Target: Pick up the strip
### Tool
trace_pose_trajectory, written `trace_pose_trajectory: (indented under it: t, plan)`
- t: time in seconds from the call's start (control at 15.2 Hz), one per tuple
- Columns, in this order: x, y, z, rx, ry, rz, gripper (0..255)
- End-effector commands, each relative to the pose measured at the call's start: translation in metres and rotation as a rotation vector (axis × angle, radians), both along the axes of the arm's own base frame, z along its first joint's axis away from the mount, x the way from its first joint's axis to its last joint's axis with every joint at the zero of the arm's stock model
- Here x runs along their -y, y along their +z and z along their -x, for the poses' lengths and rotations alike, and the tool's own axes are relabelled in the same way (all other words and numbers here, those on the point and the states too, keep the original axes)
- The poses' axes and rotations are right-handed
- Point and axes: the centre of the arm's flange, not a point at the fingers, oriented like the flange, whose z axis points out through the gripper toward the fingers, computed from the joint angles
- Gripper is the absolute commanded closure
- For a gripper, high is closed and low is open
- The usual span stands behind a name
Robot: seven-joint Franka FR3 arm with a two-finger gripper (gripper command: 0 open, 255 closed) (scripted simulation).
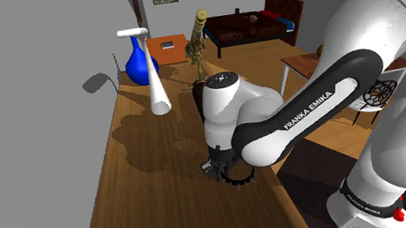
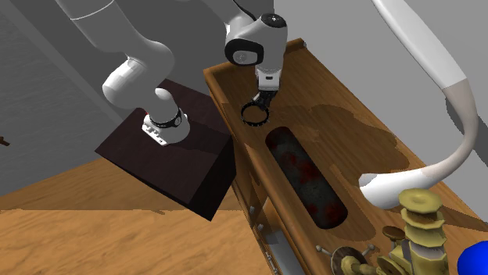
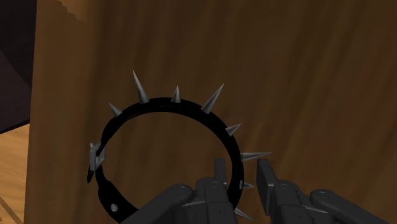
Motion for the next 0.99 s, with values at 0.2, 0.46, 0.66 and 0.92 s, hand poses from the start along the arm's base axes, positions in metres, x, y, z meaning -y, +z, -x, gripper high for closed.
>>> trace_pose_trajectory:
  t: [0.2,0.46,0.66,0.92]
  plan:
    - [0.001,0.016,0.000,0.000,-0.001,0.000,255]
    - [0.001,0.037,0.000,0.000,-0.001,0.000,255]
    - [0.001,0.053,0.000,0.000,-0.001,0.000,255]
    - [0.001,0.074,0.000,0.000,-0.001,0.000,255]
